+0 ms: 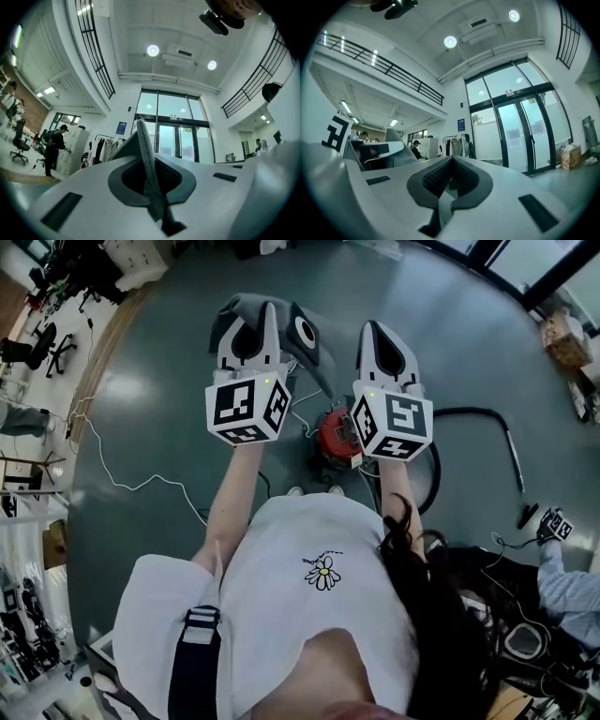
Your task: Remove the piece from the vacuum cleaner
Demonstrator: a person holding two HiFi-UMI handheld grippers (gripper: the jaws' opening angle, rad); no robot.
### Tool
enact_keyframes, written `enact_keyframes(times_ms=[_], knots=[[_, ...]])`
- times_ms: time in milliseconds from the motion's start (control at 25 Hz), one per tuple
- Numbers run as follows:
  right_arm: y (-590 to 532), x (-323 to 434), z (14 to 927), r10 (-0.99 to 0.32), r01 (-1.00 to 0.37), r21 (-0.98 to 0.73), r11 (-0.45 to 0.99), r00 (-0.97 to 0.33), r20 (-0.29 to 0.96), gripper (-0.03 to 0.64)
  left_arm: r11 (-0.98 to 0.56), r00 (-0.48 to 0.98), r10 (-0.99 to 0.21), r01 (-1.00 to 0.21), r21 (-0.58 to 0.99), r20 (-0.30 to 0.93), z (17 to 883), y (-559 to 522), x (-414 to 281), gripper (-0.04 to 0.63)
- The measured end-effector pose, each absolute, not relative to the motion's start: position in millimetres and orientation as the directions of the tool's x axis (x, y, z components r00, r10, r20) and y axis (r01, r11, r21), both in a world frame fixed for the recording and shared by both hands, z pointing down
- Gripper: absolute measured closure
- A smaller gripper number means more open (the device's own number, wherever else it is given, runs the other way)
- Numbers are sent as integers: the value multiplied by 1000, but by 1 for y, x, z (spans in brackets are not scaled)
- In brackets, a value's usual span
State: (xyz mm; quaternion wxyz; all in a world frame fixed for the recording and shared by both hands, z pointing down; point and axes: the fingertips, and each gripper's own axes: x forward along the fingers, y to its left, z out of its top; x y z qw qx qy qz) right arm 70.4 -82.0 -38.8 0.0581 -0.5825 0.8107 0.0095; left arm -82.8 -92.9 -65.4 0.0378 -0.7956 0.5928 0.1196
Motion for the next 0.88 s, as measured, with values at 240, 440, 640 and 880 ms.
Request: enact_keyframes(times_ms=[240, 440, 640, 880], knots=[[-67, 72, -34, -941, -943, -62, 326, -317, -123, 618, -307, 289, -922, -951, 32, -258, -76, -85, -69, 581], [-67, 61, -28, -924, -930, -25, 368, -363, -119, 618, -307, 290, -916, -951, 22, -276, -77, -83, -67, 581], [-67, 58, -37, -916, -924, -10, 382, -377, -139, 618, -298, 282, -919, -954, 17, -275, -74, -77, -69, 581], [-71, 64, -40, -922, -930, -15, 368, -363, -138, 618, -279, 263, -921, -960, 16, -289, -78, -74, -73, 580]])
